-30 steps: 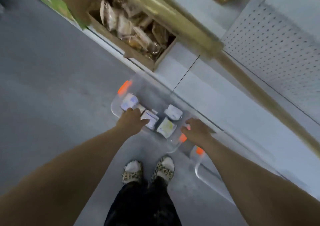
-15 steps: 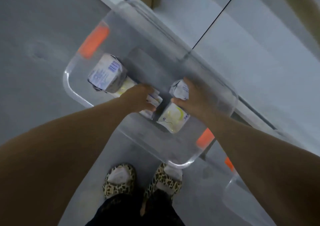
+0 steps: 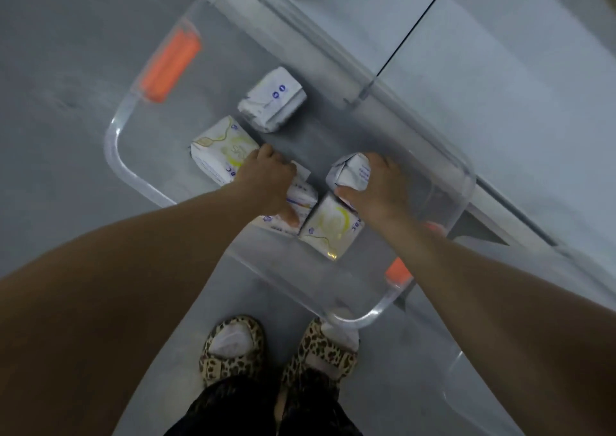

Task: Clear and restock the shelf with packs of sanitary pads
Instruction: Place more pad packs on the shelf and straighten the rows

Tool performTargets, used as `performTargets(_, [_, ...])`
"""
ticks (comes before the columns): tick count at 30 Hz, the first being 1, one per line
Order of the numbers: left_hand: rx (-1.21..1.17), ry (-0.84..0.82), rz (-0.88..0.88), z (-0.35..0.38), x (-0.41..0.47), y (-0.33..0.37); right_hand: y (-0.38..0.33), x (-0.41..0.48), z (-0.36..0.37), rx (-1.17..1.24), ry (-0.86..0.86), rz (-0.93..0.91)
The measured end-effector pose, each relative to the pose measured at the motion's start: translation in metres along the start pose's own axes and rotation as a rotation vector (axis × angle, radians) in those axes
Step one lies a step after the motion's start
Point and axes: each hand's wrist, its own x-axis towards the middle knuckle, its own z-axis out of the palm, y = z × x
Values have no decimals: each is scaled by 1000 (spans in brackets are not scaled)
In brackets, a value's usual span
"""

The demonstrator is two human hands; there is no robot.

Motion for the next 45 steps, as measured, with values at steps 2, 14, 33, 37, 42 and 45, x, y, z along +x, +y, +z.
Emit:
performTargets(2, [-195, 40, -82, -10, -17, -2, -7, -18, -13, 97, 6, 39])
performTargets(14, [-1214, -7, -348, -126, -191, -15, -81, -174, -149, 729, 35, 337])
performTargets(33, [-1146, -44, 200, -469, -532, 121, -143, -504, -465, 1336, 253, 130])
performTargets(37, [-1054, 17, 318, -512, -584, 191, -113, -572, -528, 1357, 369, 22])
performTargets(42, [-913, 64, 420, -552, -642, 297, -55, -669, -594, 1390, 585, -14])
performTargets(45, [-835, 100, 526, -570, -673, 362, -16, -729, -628, 1382, 685, -88])
